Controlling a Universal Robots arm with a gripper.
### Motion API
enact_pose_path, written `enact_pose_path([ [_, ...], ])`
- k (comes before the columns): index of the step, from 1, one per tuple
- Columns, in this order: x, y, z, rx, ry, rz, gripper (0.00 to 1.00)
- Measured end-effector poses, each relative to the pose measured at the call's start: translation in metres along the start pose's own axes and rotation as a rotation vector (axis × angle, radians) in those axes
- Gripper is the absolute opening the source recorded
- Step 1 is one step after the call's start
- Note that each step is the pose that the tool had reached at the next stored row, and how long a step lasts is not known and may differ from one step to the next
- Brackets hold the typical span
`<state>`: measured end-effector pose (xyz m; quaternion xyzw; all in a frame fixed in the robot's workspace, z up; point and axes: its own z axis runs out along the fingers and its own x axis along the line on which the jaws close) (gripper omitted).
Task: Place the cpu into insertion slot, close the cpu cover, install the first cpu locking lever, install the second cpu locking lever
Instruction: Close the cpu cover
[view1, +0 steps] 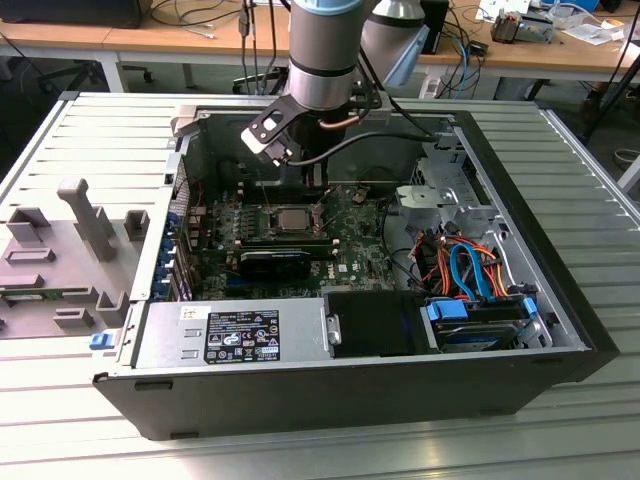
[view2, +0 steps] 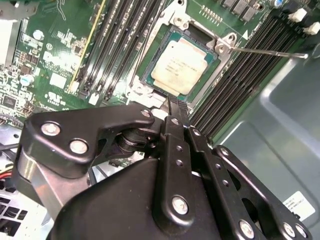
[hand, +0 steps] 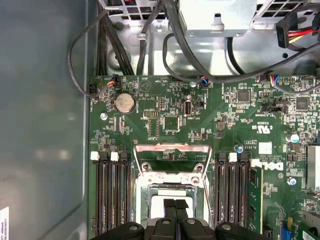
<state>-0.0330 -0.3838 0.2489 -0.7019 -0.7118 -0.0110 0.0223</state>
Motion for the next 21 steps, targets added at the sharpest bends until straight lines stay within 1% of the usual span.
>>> enact_pose_path([
  [4, 0.0000, 0.0031, -0.0006, 0.0011, 0.0002, 0.000, 0.11],
  [11, -0.0002, 0.0139, -0.0008, 0.0070, 0.0001, 0.000, 0.11],
  [17, -0.0003, 0.0257, -0.0010, 0.0136, 0.0003, 0.001, 0.11],
  [21, -0.0004, 0.0308, -0.0011, 0.0166, 0.0002, 0.001, 0.11],
])
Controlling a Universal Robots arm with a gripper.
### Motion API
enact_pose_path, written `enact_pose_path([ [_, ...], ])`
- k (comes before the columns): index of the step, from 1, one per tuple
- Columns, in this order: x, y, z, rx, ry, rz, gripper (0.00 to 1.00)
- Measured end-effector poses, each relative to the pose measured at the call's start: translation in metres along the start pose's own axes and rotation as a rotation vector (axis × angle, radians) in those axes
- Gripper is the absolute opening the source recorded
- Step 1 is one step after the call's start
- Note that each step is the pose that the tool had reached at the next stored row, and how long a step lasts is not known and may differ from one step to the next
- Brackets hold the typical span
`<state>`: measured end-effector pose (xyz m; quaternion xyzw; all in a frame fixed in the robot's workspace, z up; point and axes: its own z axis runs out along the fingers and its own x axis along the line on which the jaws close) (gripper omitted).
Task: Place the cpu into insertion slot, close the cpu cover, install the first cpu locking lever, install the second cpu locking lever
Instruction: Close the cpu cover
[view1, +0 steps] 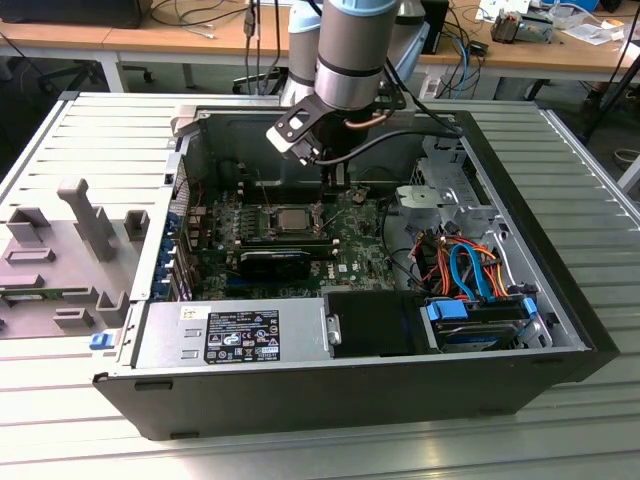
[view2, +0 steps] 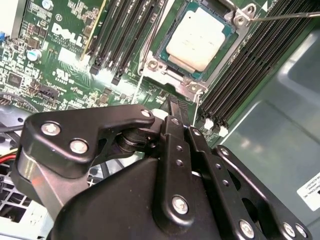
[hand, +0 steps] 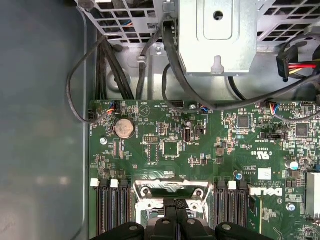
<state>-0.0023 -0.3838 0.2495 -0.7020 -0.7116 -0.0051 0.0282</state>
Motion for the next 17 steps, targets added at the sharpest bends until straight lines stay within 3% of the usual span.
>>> enact_pose_path([
  [17, -0.0003, 0.0234, -0.0008, 0.0133, 0.0002, 0.001, 0.11],
])
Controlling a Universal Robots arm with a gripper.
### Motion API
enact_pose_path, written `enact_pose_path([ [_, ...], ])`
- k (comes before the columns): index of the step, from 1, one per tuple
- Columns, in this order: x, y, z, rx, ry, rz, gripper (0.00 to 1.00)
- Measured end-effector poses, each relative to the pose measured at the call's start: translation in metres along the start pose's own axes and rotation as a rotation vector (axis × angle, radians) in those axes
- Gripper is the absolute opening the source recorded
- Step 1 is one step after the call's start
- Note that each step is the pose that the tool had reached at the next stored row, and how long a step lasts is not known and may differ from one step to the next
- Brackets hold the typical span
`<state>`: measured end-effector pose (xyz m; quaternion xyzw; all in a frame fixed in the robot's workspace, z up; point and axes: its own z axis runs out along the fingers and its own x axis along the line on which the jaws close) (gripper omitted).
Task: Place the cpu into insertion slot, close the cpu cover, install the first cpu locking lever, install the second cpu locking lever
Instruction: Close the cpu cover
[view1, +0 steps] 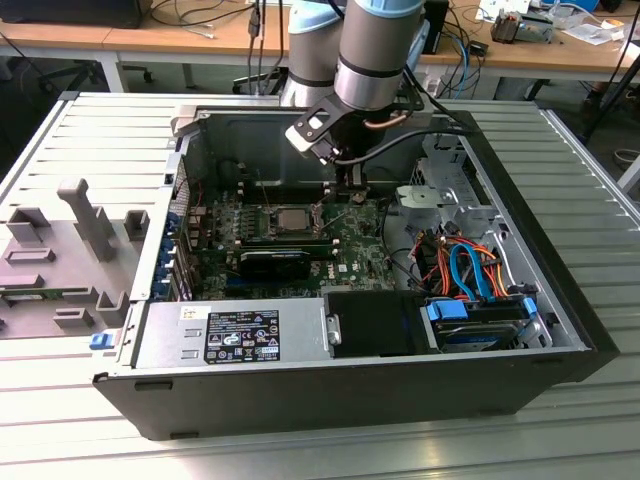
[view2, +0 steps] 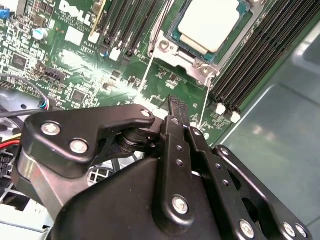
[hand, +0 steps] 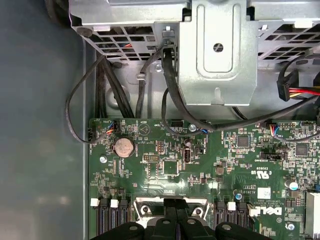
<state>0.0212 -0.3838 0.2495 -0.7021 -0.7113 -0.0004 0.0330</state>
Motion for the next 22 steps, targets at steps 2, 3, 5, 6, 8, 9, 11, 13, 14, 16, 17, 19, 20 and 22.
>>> enact_pose_path([
  [2, 0.0000, 0.0031, -0.0002, 0.0016, 0.0000, 0.000, 0.11],
  [3, -0.0001, 0.0054, -0.0003, 0.0029, 0.0000, 0.000, 0.11],
  [5, -0.0001, 0.0079, -0.0004, 0.0041, 0.0000, 0.000, 0.11],
  [6, -0.0001, 0.0098, -0.0005, 0.0051, 0.0000, 0.000, 0.11],
  [8, -0.0002, 0.0124, -0.0006, 0.0065, 0.0001, 0.000, 0.11],
  [9, -0.0002, 0.0148, -0.0007, 0.0077, 0.0000, 0.000, 0.11],
  [11, -0.0002, 0.0188, -0.0009, 0.0097, 0.0001, 0.000, 0.11],
  [13, -0.0003, 0.0209, -0.0010, 0.0107, 0.0001, 0.000, 0.11],
  [14, -0.0003, 0.0220, -0.0010, 0.0111, 0.0001, 0.000, 0.11],
  [16, -0.0003, 0.0237, -0.0011, 0.0118, 0.0001, 0.000, 0.11],
  [17, -0.0003, 0.0244, -0.0011, 0.0120, 0.0002, 0.000, 0.11],
  [19, -0.0003, 0.0254, -0.0012, 0.0121, 0.0001, 0.000, 0.11],
  [20, -0.0003, 0.0256, -0.0014, 0.0122, 0.0002, 0.000, 0.11],
  [22, -0.0003, 0.0263, -0.0018, 0.0121, 0.0002, 0.000, 0.11],
])
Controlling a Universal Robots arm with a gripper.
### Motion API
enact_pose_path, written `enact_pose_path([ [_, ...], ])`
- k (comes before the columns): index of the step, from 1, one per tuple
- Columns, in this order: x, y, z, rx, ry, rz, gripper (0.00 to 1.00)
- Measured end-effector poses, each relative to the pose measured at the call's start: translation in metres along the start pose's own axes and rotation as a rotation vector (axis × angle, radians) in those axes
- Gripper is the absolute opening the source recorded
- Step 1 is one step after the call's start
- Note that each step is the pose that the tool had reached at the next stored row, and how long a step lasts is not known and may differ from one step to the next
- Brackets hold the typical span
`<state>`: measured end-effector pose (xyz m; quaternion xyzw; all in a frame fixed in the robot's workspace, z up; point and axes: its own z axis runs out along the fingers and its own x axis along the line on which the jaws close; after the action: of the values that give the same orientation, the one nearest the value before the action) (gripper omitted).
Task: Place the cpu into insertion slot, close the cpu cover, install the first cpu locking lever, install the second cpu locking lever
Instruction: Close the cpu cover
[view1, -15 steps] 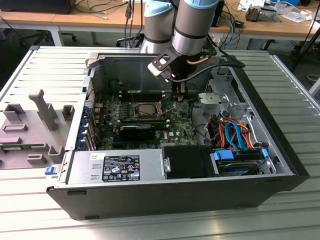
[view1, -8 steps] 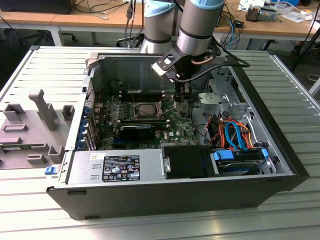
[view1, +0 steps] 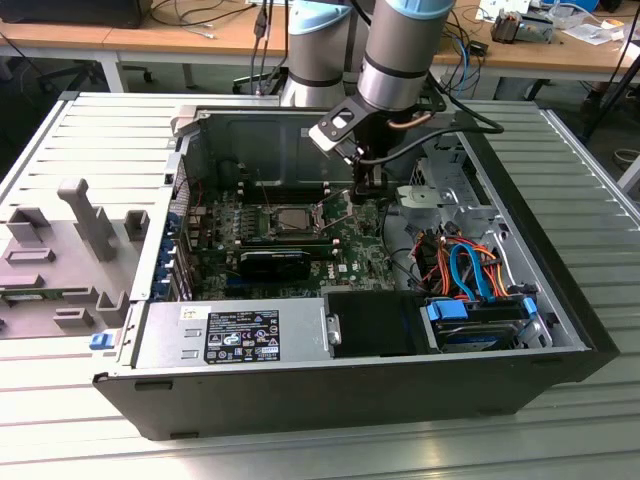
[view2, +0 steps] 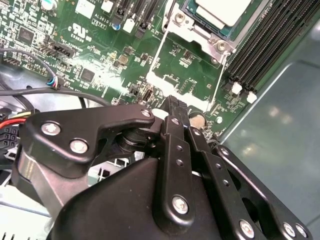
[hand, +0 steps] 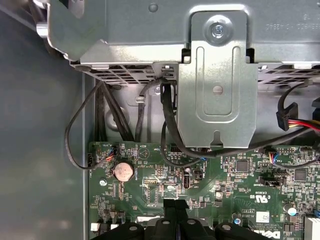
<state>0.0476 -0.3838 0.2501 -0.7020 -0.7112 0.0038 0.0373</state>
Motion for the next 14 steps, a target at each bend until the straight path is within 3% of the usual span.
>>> enact_pose_path([
  [14, 0.0004, 0.0031, -0.0072, 0.0009, 0.0001, 0.000, 0.11],
])
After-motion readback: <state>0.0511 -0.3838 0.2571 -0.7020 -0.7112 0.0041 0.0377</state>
